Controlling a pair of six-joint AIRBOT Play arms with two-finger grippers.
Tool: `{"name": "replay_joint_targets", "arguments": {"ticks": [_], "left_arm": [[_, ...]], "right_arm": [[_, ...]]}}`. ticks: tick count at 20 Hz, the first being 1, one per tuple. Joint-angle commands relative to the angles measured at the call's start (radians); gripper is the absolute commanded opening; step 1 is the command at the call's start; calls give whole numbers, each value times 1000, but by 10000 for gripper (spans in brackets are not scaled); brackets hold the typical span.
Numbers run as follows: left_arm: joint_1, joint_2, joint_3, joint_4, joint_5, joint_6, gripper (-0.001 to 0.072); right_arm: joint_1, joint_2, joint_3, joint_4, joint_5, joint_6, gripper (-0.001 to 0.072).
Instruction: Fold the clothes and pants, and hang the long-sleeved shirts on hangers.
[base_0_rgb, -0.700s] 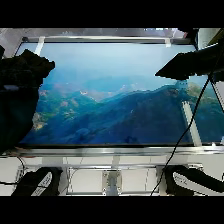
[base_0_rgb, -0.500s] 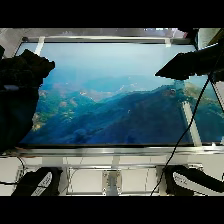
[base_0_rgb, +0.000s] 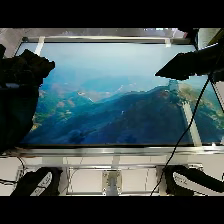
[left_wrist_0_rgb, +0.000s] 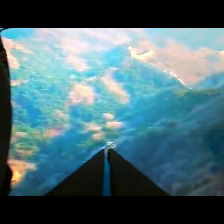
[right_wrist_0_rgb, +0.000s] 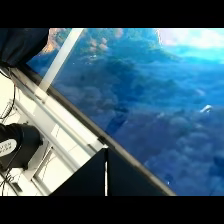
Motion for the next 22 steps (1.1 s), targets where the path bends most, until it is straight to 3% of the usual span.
{"name": "replay_joint_targets", "arguments": {"ticks": [1, 2, 4, 7, 10, 11, 12, 13, 14, 16, 20, 21, 22], "left_arm": [[5, -61, 0, 280, 39, -10, 352], [19, -89, 0, 401, 68, -50, 474], [77, -151, 0, 542, 127, -115, 485], [202, -272, 0, 552, 156, -124, 484], [332, -412, 0, 551, 156, -174, 484], [366, -451, 1, 551, 158, -200, 484], [397, -491, 6, 549, 164, -221, 484], [418, -529, 22, 540, 168, -229, 485], [434, -570, 51, 527, 169, -228, 486], [444, -640, 126, 521, 178, -228, 547], [444, -742, 242, 521, 205, -228, 546], [446, -761, 251, 521, 206, -228, 535], [446, -775, 251, 521, 208, -227, 465]], "right_arm": [[1, 0, 1, -5, -175, -47, 43], [1, 0, 1, -3, -249, -47, 42], [1, 0, 1, -3, -371, -47, 43], [1, 0, 1, -5, -549, -47, 43], [1, 0, 1, -59, -606, -49, 44], [1, 0, 1, -92, -599, -57, 97], [1, -1, 1, -121, -591, -56, 264], [1, -3, 1, -143, -581, -56, 499], [1, -6, 1, -161, -569, -56, 584], [1, -18, 1, -180, -546, -56, 583], [1, -49, 1, -183, -535, -55, 576], [1, -57, 1, -183, -535, -55, 577], [1, -64, 1, -182, -536, -55, 576]]}}
